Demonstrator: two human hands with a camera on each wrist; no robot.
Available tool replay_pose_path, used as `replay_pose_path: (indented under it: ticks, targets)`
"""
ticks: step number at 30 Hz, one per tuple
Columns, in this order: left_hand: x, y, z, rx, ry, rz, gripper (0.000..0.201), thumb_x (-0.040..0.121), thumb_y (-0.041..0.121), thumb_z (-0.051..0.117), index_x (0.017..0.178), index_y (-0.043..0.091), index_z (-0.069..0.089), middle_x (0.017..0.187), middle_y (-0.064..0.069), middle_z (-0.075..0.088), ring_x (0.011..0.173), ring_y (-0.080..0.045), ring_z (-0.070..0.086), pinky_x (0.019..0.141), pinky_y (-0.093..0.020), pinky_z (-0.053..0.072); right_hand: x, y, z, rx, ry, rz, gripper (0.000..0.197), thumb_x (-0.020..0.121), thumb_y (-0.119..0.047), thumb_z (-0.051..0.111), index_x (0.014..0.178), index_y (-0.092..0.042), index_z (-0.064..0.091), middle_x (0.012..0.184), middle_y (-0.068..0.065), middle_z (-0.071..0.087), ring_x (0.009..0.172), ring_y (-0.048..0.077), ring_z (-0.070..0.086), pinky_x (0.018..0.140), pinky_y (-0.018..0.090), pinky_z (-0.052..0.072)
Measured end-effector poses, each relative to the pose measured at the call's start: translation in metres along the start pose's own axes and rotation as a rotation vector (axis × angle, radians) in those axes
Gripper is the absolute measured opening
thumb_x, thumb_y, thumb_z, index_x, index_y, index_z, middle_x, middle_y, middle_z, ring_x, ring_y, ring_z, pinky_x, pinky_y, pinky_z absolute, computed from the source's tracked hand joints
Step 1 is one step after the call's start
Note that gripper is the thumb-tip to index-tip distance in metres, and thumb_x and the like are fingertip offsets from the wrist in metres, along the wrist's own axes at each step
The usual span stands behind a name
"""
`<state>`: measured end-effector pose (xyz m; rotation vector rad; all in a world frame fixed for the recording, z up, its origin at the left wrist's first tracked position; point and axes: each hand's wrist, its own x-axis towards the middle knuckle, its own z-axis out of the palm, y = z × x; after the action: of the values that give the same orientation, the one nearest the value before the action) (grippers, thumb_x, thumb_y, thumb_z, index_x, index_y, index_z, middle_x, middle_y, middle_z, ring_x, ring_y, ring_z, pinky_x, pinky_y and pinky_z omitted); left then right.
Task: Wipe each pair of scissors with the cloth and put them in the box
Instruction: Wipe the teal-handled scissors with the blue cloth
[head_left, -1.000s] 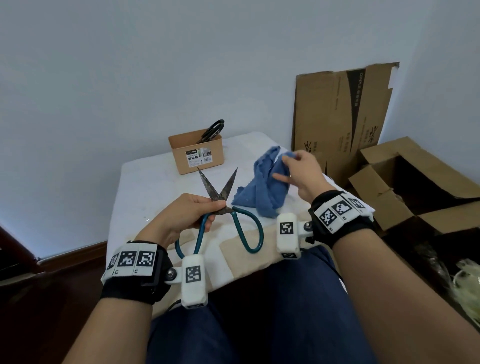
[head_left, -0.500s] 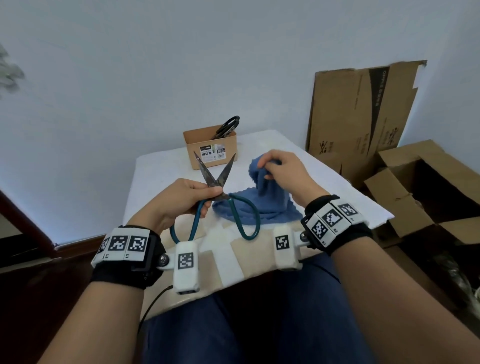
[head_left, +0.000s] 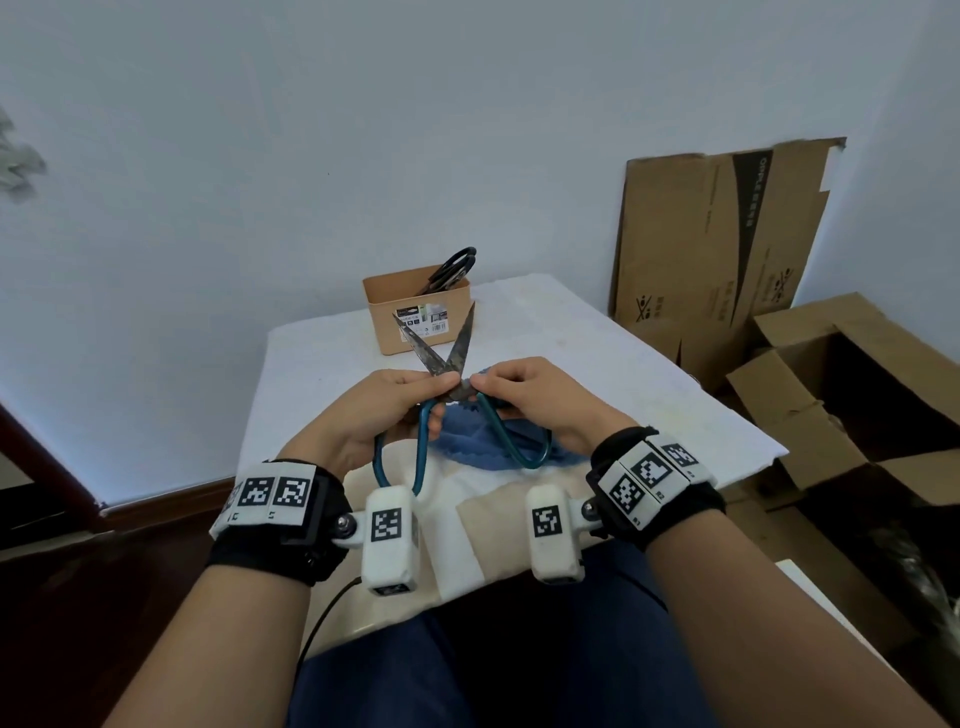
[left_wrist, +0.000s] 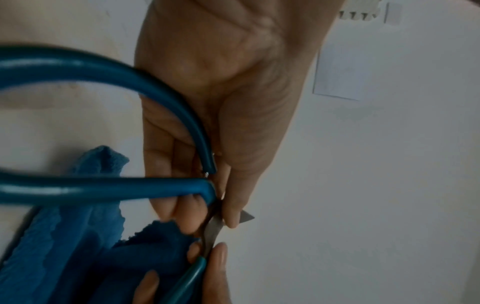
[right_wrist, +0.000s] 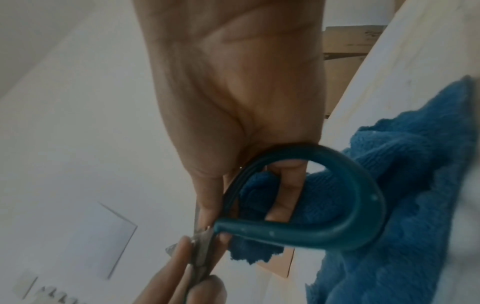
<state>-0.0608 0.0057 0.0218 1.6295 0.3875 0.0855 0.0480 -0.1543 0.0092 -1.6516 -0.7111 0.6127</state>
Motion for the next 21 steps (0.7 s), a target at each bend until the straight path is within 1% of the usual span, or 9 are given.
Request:
replay_pose_path:
  ticks: [3,5,7,10,13,15,17,19,21]
  targets:
    - [0.001,-0.005,-0.005,-0.121,-0.037,-0.032,0.029,0.094,0.03,0.065,0.112,0.01,0.075,0.096,-0.013,0.074,0.075,-0.02,0.069,0.078,-0.031,0.061,-0.002,0.005,-0.003,0.068,0.051,0.012,0.031,0.096,-0.022,0.06,0.103,0.007,0.069,0.093,0.019,0.071,0.073,0.015,0.062,0.072,0.021,0.055]
    - [0.0,-0.011,-0.01,-0.152,-0.055,-0.052,0.033,0.096,0.034,0.061,0.12,0.014,0.071,0.11,-0.012,0.074,0.092,-0.025,0.073,0.085,-0.036,0.06,-0.003,0.007,-0.006,0.153,0.114,0.028,0.032,0.097,-0.02,0.059,0.104,0.01,0.068,0.083,0.014,0.072,0.064,0.01,0.064,0.067,0.02,0.056]
    - [-0.002,-0.019,-0.013,-0.232,-0.034,-0.108,0.035,0.098,0.037,0.056,0.122,0.014,0.068,0.116,-0.015,0.073,0.097,-0.026,0.073,0.085,-0.036,0.06,-0.003,0.008,-0.009,0.233,0.173,0.035,0.031,0.097,-0.02,0.059,0.1,0.009,0.068,0.074,0.008,0.07,0.06,0.01,0.065,0.062,0.018,0.057]
    - [-0.003,-0.031,-0.007,-0.497,0.059,-0.142,0.036,0.094,0.038,0.061,0.113,0.007,0.068,0.115,-0.02,0.071,0.094,-0.027,0.072,0.077,-0.032,0.062,-0.003,0.009,-0.009,0.351,0.224,0.043,0.029,0.097,-0.019,0.059,0.1,0.008,0.068,0.076,0.01,0.069,0.059,0.01,0.066,0.063,0.02,0.058]
    - [-0.002,-0.037,0.008,-0.785,0.151,-0.037,0.033,0.084,0.029,0.07,0.106,0.004,0.071,0.11,-0.013,0.069,0.103,-0.021,0.065,0.076,-0.023,0.061,-0.003,0.008,-0.005,0.455,0.253,0.059,0.032,0.097,-0.018,0.058,0.105,0.012,0.064,0.077,0.012,0.067,0.056,0.01,0.066,0.062,0.021,0.057]
    - [-0.001,-0.036,0.02,-0.96,0.151,0.033,0.024,0.09,0.015,0.066,0.108,0.0,0.07,0.104,-0.011,0.07,0.094,-0.014,0.067,0.077,-0.019,0.059,-0.002,0.006,-0.003,0.507,0.266,0.058,0.028,0.097,-0.017,0.058,0.098,0.01,0.065,0.078,0.013,0.066,0.057,0.011,0.066,0.062,0.02,0.057]
    - [0.0,-0.033,0.031,-1.079,0.106,0.071,0.026,0.094,0.008,0.06,0.117,-0.003,0.066,0.098,-0.01,0.07,0.085,-0.011,0.066,0.076,-0.017,0.058,-0.001,0.005,-0.003,0.53,0.257,0.039,0.024,0.097,-0.016,0.057,0.088,0.004,0.066,0.077,0.013,0.066,0.058,0.012,0.066,0.064,0.02,0.058]
    - [0.001,-0.031,0.04,-1.136,0.073,0.114,0.034,0.093,0.009,0.062,0.125,-0.003,0.063,0.094,-0.008,0.069,0.083,-0.009,0.063,0.08,-0.017,0.058,-0.001,0.005,-0.002,0.528,0.24,0.022,0.024,0.098,-0.016,0.057,0.086,0.002,0.066,0.076,0.013,0.066,0.059,0.012,0.066,0.065,0.02,0.058]
    - [0.003,-0.03,0.046,-1.075,0.089,0.148,0.042,0.09,0.013,0.066,0.129,-0.001,0.061,0.089,-0.005,0.067,0.08,-0.008,0.062,0.08,-0.016,0.056,0.001,0.006,-0.001,0.531,0.231,0.017,0.024,0.098,-0.017,0.057,0.087,0.002,0.066,0.081,0.016,0.065,0.062,0.014,0.067,0.068,0.021,0.059]
